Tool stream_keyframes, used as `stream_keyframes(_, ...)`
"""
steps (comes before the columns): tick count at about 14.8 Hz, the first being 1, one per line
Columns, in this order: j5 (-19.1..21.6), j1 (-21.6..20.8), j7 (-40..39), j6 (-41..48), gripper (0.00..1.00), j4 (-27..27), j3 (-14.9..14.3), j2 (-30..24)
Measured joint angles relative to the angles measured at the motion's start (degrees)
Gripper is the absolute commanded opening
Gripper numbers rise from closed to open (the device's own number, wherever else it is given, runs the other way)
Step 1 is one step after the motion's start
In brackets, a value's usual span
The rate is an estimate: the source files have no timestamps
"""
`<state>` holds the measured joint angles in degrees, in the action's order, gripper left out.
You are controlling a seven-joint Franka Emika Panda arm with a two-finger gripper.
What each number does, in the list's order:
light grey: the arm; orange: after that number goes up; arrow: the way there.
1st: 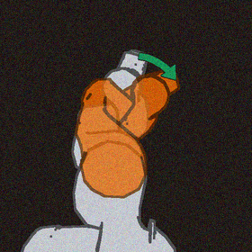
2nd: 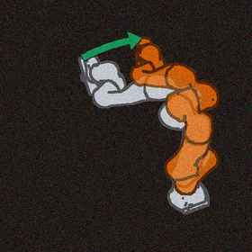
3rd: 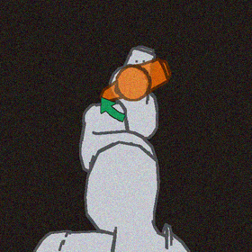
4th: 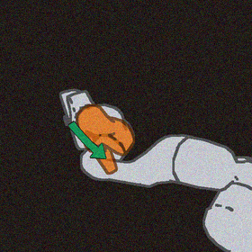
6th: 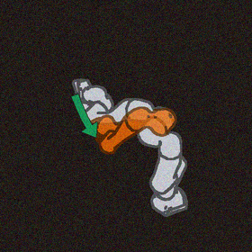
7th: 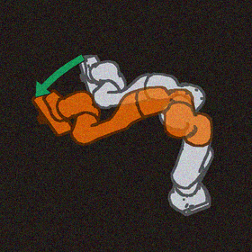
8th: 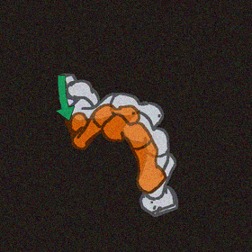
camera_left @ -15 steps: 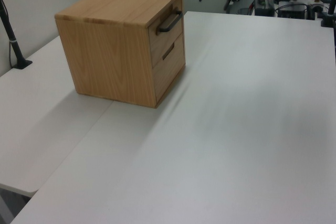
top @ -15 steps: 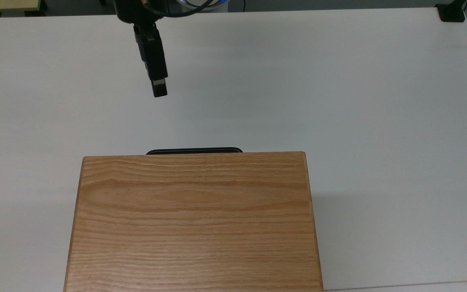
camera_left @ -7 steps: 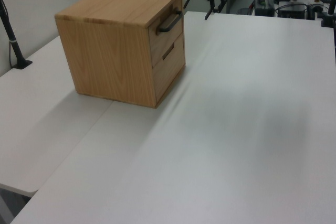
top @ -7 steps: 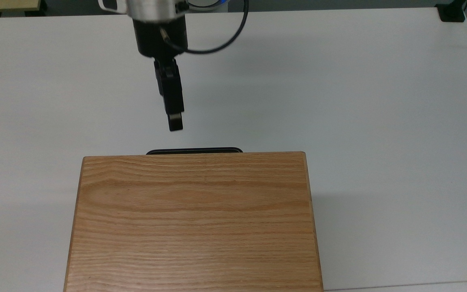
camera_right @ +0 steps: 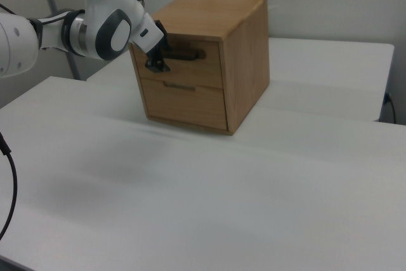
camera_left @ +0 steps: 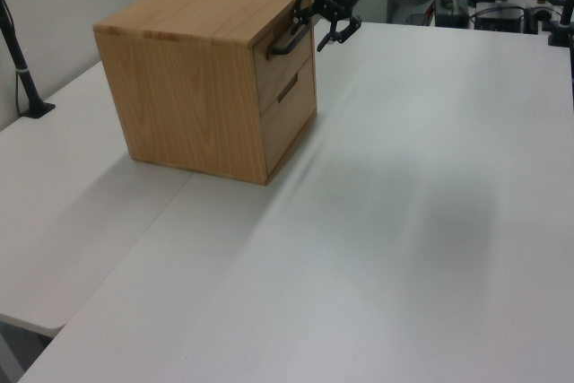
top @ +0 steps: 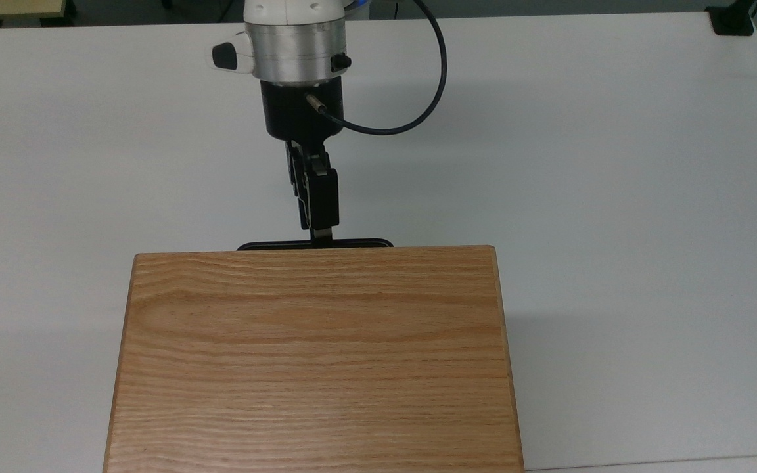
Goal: Open the drawer by sliding it
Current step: 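Close the gripper on the black handle of the upper drawer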
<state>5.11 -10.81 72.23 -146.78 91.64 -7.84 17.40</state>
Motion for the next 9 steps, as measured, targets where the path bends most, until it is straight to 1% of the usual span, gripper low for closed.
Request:
stream_keyframes(1,0.00,-0.08,0.23,-0.54,0.48,0.00,0.00,0.10)
stream_keyframes(2,0.00,-0.08,0.51,-0.79,0.42,0.00,-0.01,0.17)
stream_keyframes(4,0.00,-0.09,1.18,-0.93,0.37,-0.01,-0.01,0.30)
stream_keyframes(6,0.00,-0.10,1.45,-1.26,0.29,-0.07,-0.01,0.37)
stream_keyframes(8,0.00,-0.12,2.06,-1.43,0.28,-0.11,-0.01,0.40)
stream_keyframes(9,0.00,-0.14,2.71,-1.62,0.23,-0.21,-0.01,0.39)
